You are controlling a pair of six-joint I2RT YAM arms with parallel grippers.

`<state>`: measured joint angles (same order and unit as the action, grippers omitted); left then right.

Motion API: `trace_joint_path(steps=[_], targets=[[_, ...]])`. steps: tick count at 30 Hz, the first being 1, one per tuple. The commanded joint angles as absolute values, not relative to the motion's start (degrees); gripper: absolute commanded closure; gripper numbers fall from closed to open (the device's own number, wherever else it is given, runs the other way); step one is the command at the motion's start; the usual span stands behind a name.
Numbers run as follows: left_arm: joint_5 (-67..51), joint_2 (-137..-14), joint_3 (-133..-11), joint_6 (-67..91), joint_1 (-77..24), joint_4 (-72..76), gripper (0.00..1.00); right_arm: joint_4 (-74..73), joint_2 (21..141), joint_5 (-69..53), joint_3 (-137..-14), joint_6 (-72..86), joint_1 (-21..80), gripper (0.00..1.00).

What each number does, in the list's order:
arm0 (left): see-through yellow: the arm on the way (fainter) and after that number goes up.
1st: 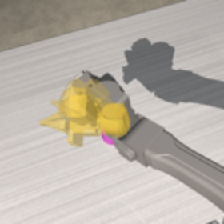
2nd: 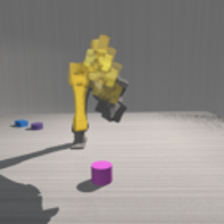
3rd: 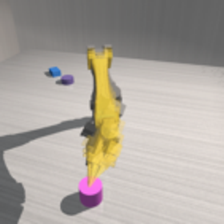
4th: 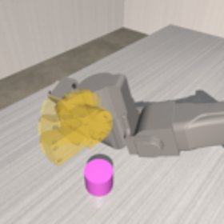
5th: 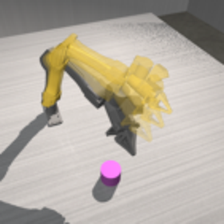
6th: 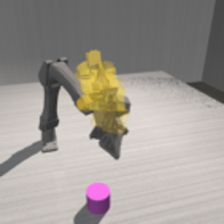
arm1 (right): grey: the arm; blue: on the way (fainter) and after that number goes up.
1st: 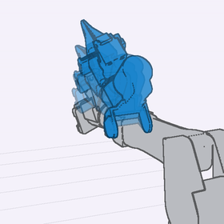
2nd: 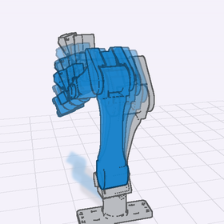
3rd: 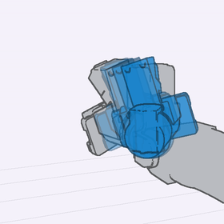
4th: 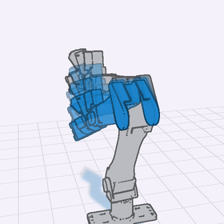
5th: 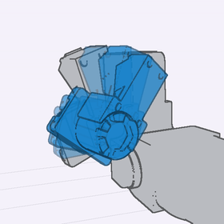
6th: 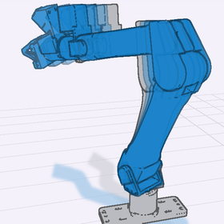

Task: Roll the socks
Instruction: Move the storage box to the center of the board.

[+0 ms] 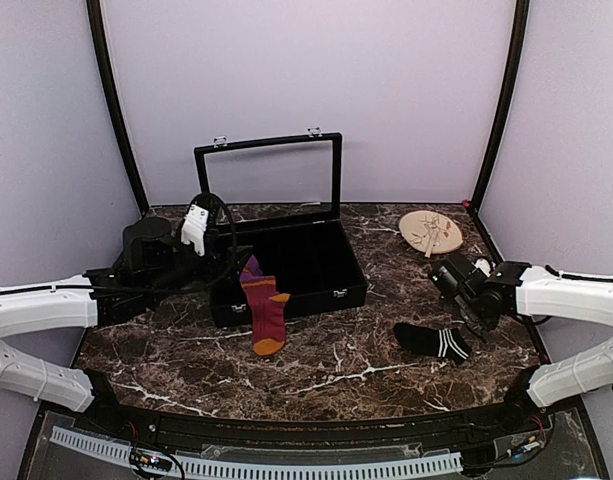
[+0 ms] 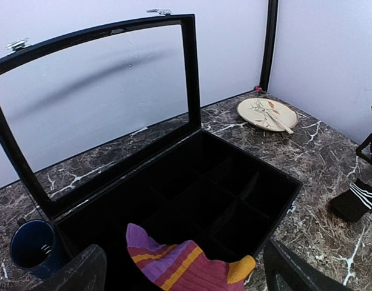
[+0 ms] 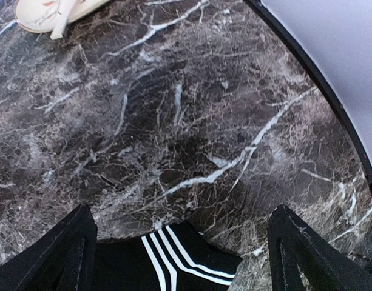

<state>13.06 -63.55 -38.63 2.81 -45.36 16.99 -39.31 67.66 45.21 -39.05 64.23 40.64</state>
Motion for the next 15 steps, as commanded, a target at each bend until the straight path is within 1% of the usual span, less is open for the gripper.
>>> trace_joint_path(steps=[1,11,15], targets=[[11.1,-64.9,-42.2,1.9,-48.1,15.4,0.08,-42.3,69.8,40.0,-37.4,70.6,41.1,0.1],[7.8,-66.5,-43.2,2.0,-52.6,14.9,0.09,-43.9,72.3,35.9,-35.6,73.9,40.8,0.12],[7.1,-67.2,-43.3,1.7,-53.6,13.6,0.09,-43.1,71.4,34.2,-33.8,73.9,40.8,0.13]])
